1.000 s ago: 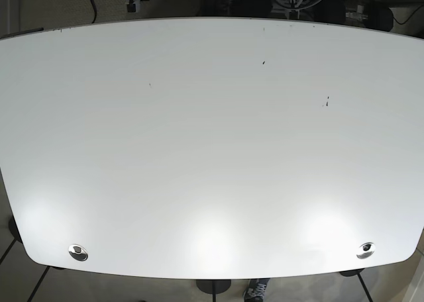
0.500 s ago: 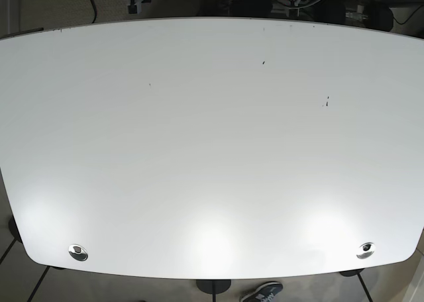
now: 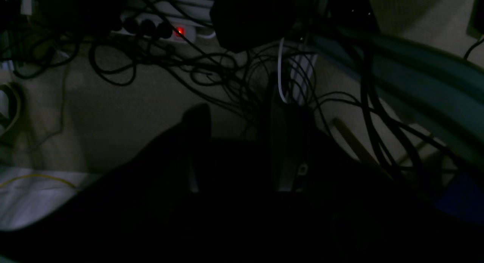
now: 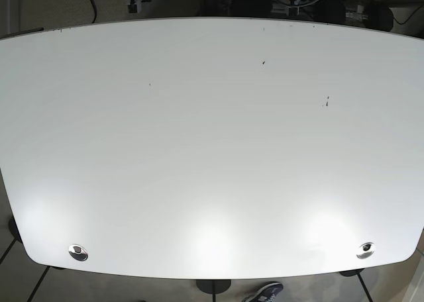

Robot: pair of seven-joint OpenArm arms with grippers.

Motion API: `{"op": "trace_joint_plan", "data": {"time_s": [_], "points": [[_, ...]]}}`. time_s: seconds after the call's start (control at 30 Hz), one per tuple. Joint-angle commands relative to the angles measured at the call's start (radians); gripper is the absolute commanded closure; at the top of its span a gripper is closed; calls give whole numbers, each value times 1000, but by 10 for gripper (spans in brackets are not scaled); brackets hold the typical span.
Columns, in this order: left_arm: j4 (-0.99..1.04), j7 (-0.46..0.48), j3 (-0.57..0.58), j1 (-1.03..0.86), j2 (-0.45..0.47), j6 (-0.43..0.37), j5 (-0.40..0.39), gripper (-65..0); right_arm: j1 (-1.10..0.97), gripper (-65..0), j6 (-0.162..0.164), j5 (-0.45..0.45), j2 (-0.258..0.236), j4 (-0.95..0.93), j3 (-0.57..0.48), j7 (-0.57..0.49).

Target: Fold the T-shirt properly

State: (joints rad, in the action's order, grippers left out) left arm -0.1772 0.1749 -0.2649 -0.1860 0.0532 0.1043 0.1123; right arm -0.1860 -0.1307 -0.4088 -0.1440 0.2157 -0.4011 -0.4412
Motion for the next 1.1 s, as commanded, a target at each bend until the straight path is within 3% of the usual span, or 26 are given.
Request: {"op": "trace_joint_plan", "data": {"time_s": [0.03, 1.1], "points": [[-25, 9, 4, -9, 1, 2, 4, -241, -6, -61, -2, -6, -8, 6, -1, -14], [-10, 2, 5, -8, 5, -2, 4, -240, -21, -57, 0, -13, -16, 38, -12, -27]]}}
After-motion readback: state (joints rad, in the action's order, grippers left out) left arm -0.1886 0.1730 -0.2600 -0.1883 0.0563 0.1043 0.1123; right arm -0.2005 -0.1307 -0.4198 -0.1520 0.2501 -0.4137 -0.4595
